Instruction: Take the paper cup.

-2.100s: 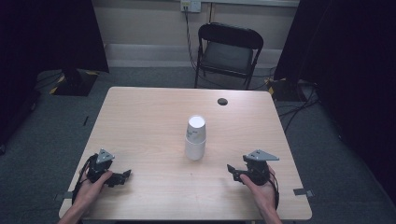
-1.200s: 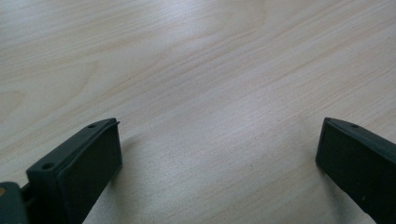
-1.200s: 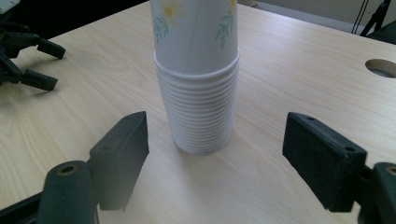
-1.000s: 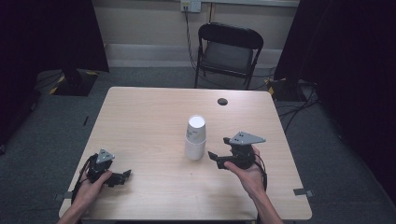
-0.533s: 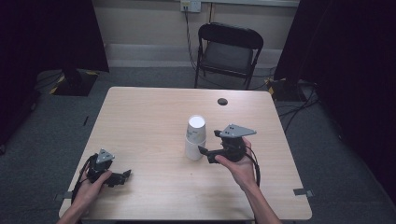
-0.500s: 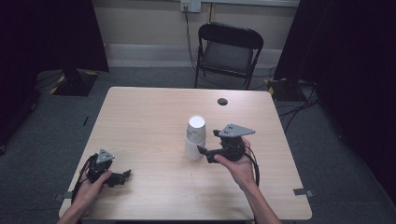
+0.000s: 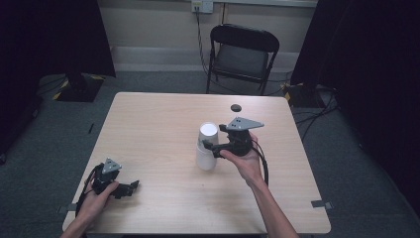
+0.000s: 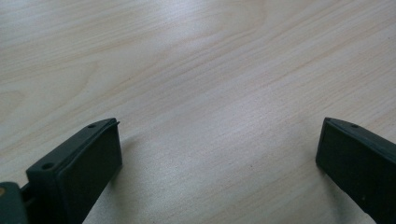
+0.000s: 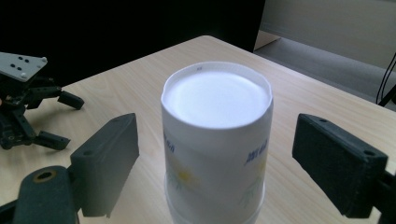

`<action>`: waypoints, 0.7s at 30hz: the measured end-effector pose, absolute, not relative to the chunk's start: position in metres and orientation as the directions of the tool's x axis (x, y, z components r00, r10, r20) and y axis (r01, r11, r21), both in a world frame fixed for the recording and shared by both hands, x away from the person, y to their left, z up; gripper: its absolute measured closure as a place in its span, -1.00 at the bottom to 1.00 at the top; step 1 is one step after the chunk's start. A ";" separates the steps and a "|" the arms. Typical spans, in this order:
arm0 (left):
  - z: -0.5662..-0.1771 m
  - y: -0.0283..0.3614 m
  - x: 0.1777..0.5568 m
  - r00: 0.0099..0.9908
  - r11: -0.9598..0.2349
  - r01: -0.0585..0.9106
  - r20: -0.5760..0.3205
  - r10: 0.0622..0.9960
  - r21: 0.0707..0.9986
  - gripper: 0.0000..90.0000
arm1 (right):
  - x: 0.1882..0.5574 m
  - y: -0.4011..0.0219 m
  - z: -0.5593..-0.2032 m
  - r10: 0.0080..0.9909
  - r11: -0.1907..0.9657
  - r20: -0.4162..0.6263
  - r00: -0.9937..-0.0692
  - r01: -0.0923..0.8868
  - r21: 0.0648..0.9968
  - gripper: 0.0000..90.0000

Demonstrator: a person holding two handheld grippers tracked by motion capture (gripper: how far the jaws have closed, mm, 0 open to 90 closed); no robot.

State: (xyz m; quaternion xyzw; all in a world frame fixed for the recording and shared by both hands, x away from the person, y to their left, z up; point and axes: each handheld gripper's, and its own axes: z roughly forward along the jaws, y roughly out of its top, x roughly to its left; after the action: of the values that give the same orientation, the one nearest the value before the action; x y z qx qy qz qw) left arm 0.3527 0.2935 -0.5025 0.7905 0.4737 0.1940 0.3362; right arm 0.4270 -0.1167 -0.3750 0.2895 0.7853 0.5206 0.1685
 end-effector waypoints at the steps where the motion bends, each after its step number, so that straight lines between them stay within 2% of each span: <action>1: -0.503 0.294 0.353 0.476 -0.325 0.618 -0.012 0.879 0.715 -1.00 | 0.429 -0.115 -0.375 0.631 0.292 0.033 -0.775 0.277 0.915 -0.68; 11: -0.503 0.294 0.353 0.476 -0.325 0.618 -0.012 0.879 0.715 -1.00 | 0.438 -0.103 -0.387 0.607 0.288 0.029 -0.794 0.253 0.924 -0.64; 17: -0.503 0.294 0.353 0.476 -0.325 0.619 -0.012 0.879 0.715 -1.00 | 0.441 -0.105 -0.393 0.609 0.290 0.031 -0.792 0.258 0.922 -0.44; 21: -0.503 0.294 0.353 0.476 -0.325 0.619 -0.011 0.879 0.715 -1.00 | 0.442 -0.107 -0.394 0.603 0.288 0.039 -0.797 0.262 0.921 -0.42</action>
State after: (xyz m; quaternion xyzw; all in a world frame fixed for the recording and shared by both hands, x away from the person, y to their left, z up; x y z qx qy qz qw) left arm 0.3527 0.2935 -0.5025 0.7906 0.4737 0.1941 0.3361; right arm 0.4422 -0.1068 -0.3939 0.2751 0.7863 0.5294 0.1607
